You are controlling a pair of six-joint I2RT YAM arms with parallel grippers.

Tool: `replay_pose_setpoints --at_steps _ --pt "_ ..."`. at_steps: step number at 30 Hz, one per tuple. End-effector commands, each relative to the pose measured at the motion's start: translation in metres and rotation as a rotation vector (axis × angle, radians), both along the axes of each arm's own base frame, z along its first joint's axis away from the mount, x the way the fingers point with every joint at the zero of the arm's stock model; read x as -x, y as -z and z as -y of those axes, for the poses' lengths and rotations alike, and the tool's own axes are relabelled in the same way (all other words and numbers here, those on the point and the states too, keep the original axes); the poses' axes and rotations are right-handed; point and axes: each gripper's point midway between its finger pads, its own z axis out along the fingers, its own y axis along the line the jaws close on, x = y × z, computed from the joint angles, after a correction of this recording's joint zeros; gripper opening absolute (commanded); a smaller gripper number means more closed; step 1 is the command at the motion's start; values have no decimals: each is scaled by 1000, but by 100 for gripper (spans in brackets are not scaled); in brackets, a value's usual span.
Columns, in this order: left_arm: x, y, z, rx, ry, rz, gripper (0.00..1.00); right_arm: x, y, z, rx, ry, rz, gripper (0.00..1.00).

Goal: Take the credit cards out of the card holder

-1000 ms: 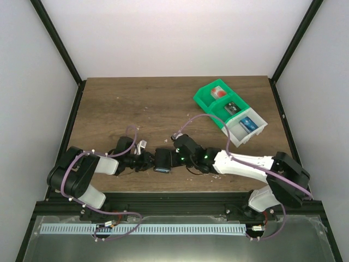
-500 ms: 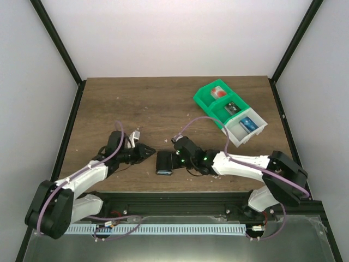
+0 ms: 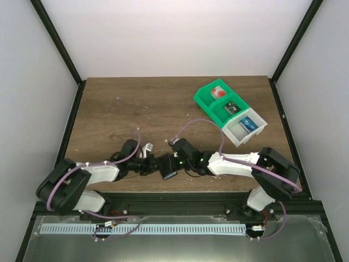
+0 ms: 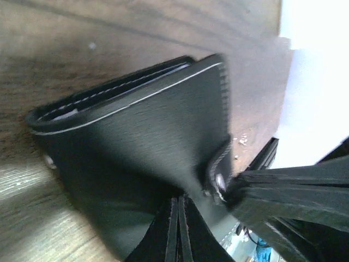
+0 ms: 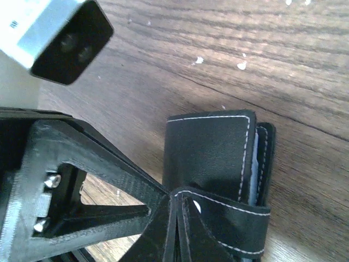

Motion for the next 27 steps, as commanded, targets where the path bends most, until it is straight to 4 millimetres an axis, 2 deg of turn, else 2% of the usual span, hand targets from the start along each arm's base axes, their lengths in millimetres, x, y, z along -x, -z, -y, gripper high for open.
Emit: replay_pose_setpoints --at_steps 1,3,12,16,18,23,27 --pt "3 21 8 -33 19 -20 0 -2 -9 -9 -50 -27 45 0" --pt "7 34 5 -65 23 -43 0 -1 -9 -6 -46 -17 47 0" --pt "11 52 -3 -126 14 -52 0 -7 0 15 46 27 85 1" --pt "13 52 -4 -120 8 -59 0 -14 11 27 197 45 88 22" --pt "13 50 -3 -105 6 -58 0 -16 16 32 250 46 90 26" --pt "12 48 -1 -98 7 -57 0 -17 16 24 268 -3 98 37" --pt "13 50 -1 -96 6 -70 0 -16 20 15 276 -51 92 38"
